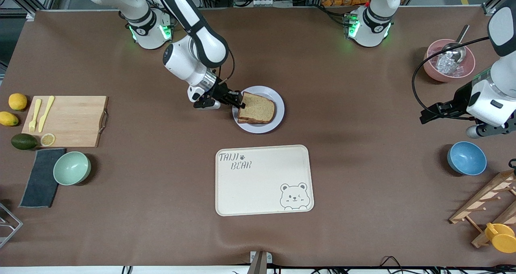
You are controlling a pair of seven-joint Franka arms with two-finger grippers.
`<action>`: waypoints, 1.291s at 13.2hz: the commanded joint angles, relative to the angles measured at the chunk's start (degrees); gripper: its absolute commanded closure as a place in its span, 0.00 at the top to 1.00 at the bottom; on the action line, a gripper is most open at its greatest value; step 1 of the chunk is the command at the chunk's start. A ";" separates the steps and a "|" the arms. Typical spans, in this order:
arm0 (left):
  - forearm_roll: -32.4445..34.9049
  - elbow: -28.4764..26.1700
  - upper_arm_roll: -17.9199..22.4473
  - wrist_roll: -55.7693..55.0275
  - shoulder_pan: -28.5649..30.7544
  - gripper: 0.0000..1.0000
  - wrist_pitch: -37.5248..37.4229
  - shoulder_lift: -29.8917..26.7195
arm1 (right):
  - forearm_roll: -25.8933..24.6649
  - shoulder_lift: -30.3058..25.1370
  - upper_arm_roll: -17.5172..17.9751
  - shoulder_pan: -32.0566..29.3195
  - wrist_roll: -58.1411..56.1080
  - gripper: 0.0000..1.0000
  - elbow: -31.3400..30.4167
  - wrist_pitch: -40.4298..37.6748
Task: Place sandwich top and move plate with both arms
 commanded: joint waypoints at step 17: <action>-18.96 -5.15 -0.02 1.05 3.72 1.00 2.42 3.63 | -21.39 -6.32 -1.69 -16.88 5.42 0.67 1.39 -16.13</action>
